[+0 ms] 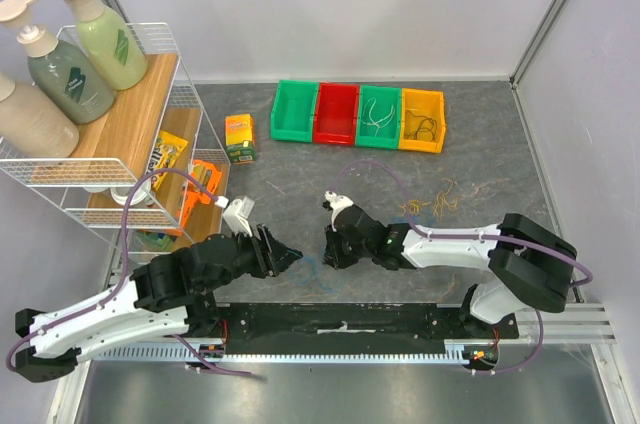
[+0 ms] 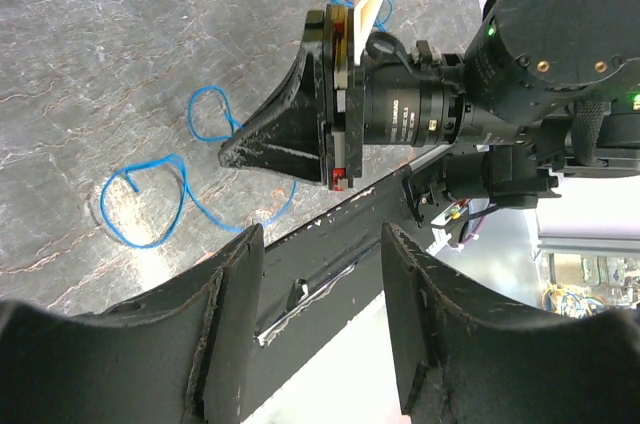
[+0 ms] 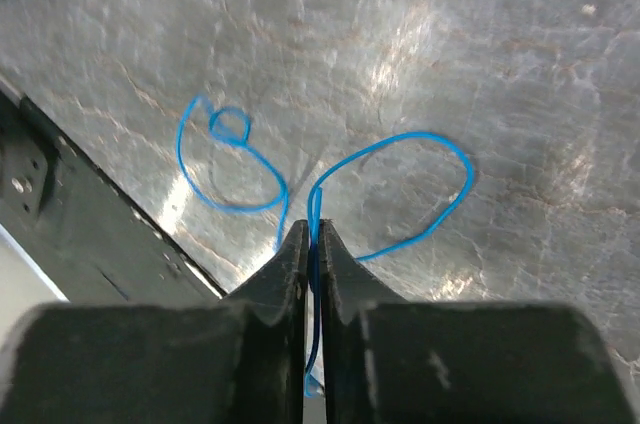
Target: Untangle the cables
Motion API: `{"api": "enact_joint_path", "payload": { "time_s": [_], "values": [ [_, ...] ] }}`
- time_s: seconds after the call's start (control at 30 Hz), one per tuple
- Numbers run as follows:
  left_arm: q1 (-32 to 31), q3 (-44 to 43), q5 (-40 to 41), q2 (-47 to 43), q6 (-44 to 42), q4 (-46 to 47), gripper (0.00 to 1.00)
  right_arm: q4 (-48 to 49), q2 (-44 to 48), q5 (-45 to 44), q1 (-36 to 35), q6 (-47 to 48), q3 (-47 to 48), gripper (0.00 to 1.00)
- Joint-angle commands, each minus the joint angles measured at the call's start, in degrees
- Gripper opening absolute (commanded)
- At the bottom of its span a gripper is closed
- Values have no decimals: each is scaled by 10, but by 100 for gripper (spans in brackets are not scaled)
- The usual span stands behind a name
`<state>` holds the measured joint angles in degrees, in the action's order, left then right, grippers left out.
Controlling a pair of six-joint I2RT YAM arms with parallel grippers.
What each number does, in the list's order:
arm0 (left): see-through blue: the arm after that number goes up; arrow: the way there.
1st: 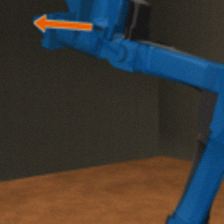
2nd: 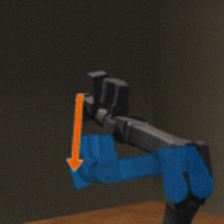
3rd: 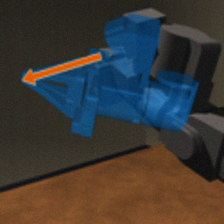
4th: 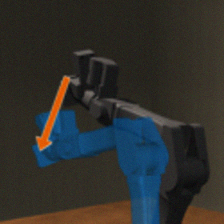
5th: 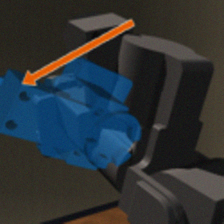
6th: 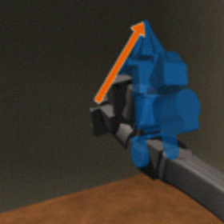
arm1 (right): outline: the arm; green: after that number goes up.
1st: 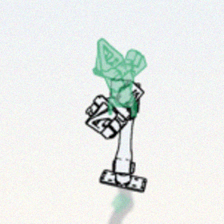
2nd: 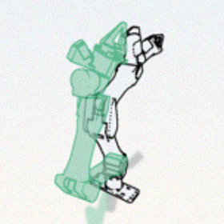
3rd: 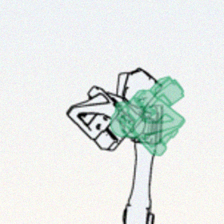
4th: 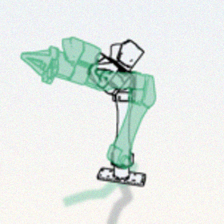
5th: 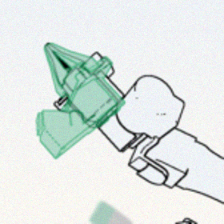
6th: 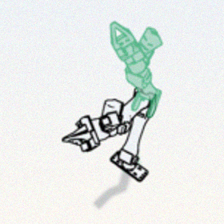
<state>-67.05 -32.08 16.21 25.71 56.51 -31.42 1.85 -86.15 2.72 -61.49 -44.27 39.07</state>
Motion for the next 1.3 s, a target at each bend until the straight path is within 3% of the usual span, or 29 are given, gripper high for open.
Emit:
{"api": "enact_joint_path", "payload": {
  "time_s": [0.0,0.33,0.6,0.93,1.27],
  "values": [
    [0,-7,10,-14,-1,0,57,-17,8,-64,14,23,70,0],
    [-1,3,-5,-10,-3,16,57,-155,-16,-76,167,137,307,0],
    [0,15,-28,18,-21,52,57,-187,-176,-81,262,185,573,0],
    [-1,23,-57,43,-43,83,57,-196,-375,-105,312,224,864,0],
    [0,21,-62,19,-56,72,57,-128,-466,-118,312,234,866,0]
  ]
}}
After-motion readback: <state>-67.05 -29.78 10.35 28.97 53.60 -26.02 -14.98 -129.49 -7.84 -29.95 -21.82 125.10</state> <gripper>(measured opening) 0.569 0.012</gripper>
